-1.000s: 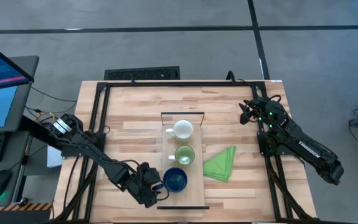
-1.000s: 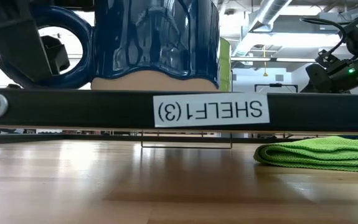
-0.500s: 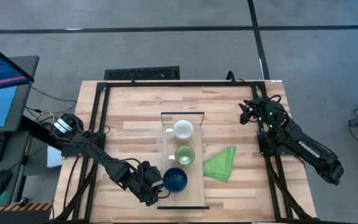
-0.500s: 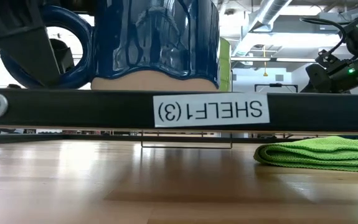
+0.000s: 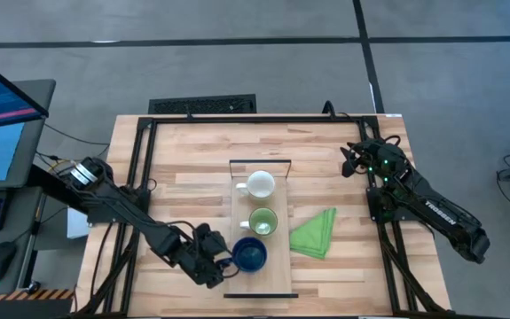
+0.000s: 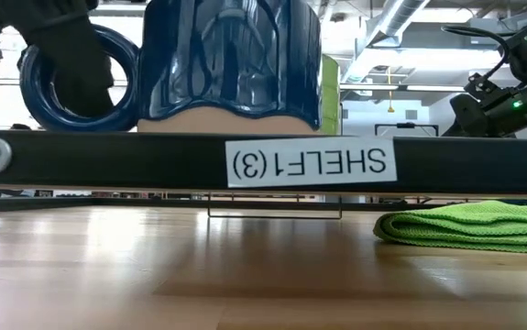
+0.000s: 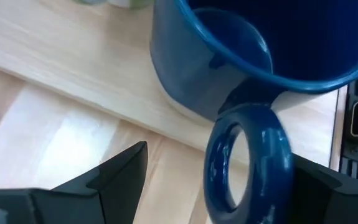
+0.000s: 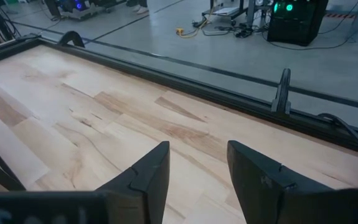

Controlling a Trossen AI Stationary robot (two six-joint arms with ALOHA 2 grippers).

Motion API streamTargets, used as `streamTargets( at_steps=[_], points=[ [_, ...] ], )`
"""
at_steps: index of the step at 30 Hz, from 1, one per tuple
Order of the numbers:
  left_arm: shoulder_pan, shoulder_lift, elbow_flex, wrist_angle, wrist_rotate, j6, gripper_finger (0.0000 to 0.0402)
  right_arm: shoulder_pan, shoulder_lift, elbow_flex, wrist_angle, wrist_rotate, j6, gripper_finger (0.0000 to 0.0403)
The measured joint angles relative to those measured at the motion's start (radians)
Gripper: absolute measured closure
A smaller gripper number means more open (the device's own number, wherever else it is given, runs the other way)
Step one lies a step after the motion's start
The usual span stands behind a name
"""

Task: Stack small to large cups/mugs on shelf
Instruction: Put the blue mug on the shelf

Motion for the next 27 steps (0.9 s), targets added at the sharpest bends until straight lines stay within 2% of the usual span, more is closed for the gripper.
streamTargets(
  at_steps=[14,21,27],
  points=[
    [0.002,-0.036,0.000,-0.031,-0.063,0.033,0.0122,0.000,0.000,0.000,0.000,0.000,-0.011,0.0221],
    [0.013,-0.039,0.000,-0.037,-0.055,0.041,0.0122,0.000,0.000,0.000,0.000,0.001,-0.021,0.0221],
    [0.018,-0.039,0.000,-0.037,-0.050,0.048,0.0152,0.000,0.000,0.000,0.000,0.003,-0.024,0.0221]
  ],
)
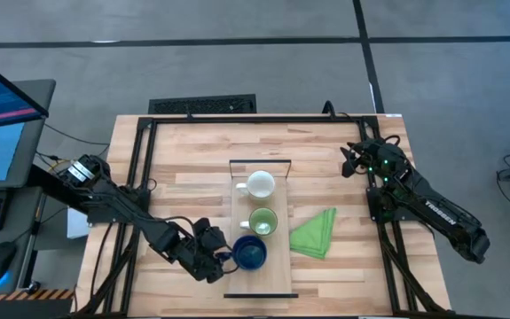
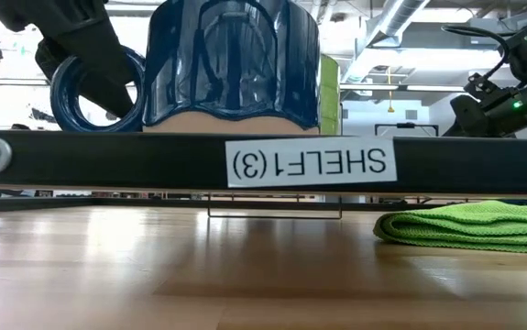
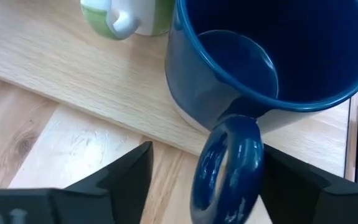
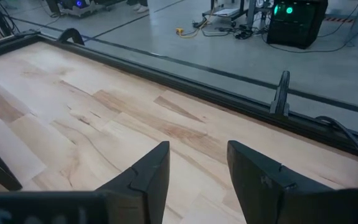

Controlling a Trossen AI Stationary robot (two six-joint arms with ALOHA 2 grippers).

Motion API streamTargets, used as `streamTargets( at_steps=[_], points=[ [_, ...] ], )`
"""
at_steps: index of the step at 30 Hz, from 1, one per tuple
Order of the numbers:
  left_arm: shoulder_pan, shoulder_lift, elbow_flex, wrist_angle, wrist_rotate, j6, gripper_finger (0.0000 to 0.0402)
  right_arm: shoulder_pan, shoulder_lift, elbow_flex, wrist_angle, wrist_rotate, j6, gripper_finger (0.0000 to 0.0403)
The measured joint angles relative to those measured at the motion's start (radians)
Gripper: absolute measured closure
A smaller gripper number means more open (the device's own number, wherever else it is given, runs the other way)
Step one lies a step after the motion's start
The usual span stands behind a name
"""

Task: Stack small to large cups/mugs on shelf
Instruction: Put the blue mug on the shelf

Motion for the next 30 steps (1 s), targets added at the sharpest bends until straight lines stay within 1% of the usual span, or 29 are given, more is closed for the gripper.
streamTargets(
  at_steps=[4,13,17,24,28,30],
  points=[
    [0.000,0.000,0.000,0.000,0.011,-0.004,0.0193,0.000,0.000,0.000,0.000,0.000,0.000,0.0221],
    [0.000,0.000,0.000,0.014,0.034,-0.002,0.0309,0.000,0.000,0.000,0.000,0.000,0.000,0.0221],
    [0.000,0.000,0.000,0.011,0.028,0.008,0.0357,0.000,0.000,0.000,0.000,0.000,0.000,0.0221],
    [0.000,0.000,0.000,0.030,0.043,0.032,0.0361,0.000,0.000,0.000,0.000,0.000,0.000,0.0221],
    [0.000,0.000,0.000,0.035,0.060,0.027,0.0344,0.000,0.000,0.000,0.000,0.000,0.000,0.0221],
    [0.000,0.000,0.000,0.039,0.075,0.023,0.0344,0.000,0.000,0.000,0.000,0.000,0.000,0.0221]
  ],
)
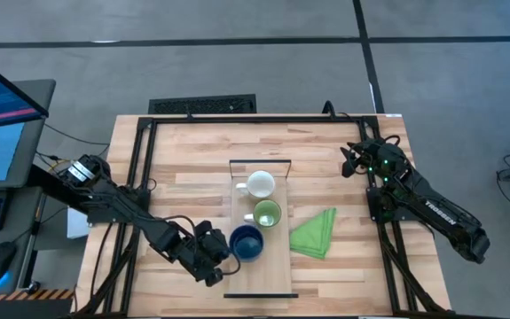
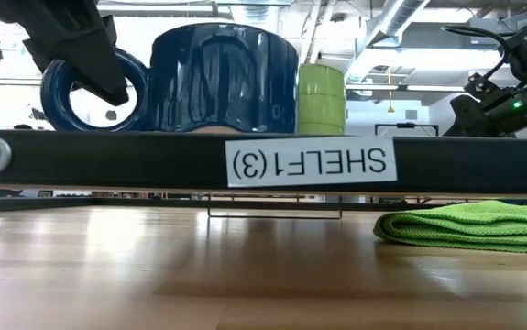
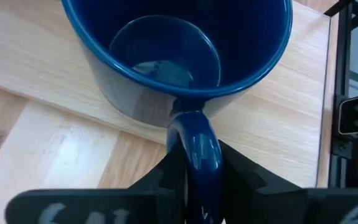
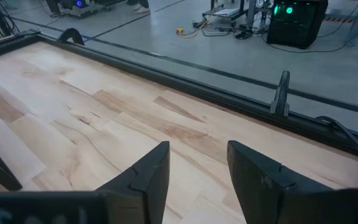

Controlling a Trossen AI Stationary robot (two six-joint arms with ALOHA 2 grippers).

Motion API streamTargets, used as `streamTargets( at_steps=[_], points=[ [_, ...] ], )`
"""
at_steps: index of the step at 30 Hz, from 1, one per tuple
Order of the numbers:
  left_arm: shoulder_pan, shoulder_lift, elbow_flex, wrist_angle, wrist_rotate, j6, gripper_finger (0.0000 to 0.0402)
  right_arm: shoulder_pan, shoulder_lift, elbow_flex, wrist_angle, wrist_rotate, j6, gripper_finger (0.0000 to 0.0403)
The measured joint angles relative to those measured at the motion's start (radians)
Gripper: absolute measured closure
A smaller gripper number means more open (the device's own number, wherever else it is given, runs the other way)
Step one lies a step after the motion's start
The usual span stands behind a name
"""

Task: Stack small to large cups/mugs on shelf
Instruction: Put the blue mug on the shelf

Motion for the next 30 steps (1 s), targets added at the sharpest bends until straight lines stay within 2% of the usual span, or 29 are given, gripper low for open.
streamTargets(
  at_steps=[3,15,22,30],
  points=[
    [0.000,0.000,0.000,0.002,0.003,0.006,0.0360,0.000,0.000,0.000,0.000,0.000,0.000,0.0221],
    [0.000,0.008,0.000,0.051,0.031,0.078,0.0360,0.000,0.000,0.000,0.000,0.000,0.000,0.0221],
    [0.009,0.009,-0.001,0.104,0.076,0.221,0.0360,0.000,0.000,0.000,0.000,0.000,0.007,0.0221],
    [0.073,0.009,-0.001,0.128,0.112,0.365,0.0360,0.000,0.000,0.000,0.000,0.000,0.008,0.0221]
  ],
)
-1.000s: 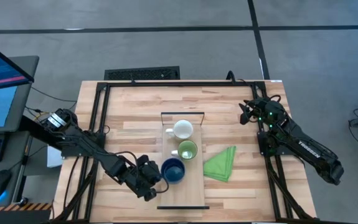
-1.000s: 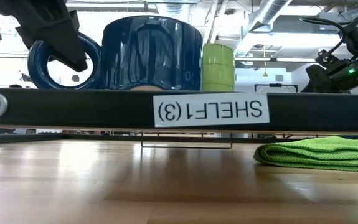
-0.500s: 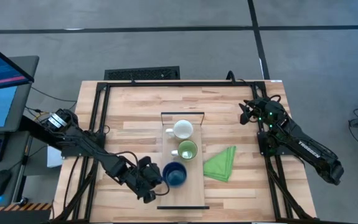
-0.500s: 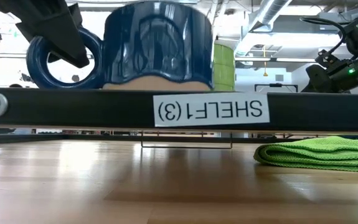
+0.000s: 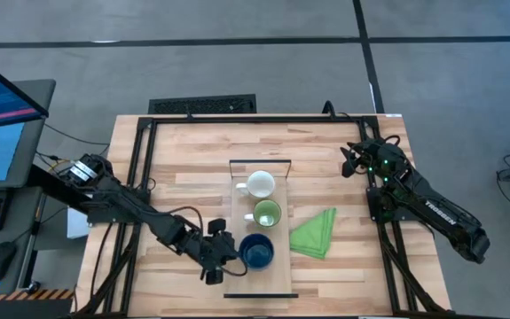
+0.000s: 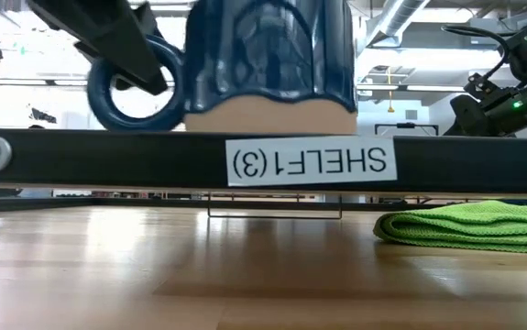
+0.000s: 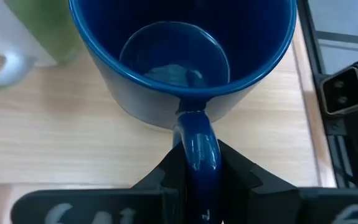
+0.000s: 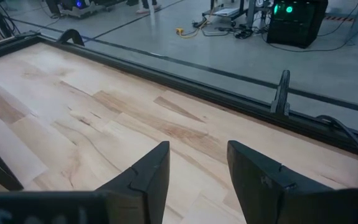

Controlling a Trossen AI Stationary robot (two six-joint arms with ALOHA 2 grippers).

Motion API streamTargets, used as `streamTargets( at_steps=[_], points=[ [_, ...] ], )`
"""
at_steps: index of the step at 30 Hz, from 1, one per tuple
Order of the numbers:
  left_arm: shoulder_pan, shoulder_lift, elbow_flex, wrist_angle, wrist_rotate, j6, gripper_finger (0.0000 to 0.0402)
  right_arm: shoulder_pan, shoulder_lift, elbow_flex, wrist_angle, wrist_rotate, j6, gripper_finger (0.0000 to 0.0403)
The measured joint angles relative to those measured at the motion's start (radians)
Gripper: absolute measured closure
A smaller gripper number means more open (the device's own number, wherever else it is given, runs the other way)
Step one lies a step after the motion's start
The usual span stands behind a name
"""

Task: Stack small to large cups/mugs on shelf
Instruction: Put the blue mug on the shelf

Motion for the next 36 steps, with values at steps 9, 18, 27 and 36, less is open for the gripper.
streamTargets(
  at_steps=[9,18,27,36],
  points=[
    [0.061,0.000,0.000,0.057,0.081,0.116,0.0360,0.000,0.000,0.000,0.000,0.000,0.000,0.0221],
    [0.116,0.042,0.003,0.116,0.169,0.172,0.0360,0.000,0.000,0.000,0.000,0.000,-0.001,0.0221],
    [0.126,0.066,0.046,0.077,0.208,0.192,0.0360,0.000,0.031,0.000,-0.001,0.000,-0.009,0.0221],
    [0.127,0.066,0.047,0.095,0.200,0.162,0.0338,-0.001,0.040,0.000,0.000,0.000,-0.011,0.0221]
  ],
)
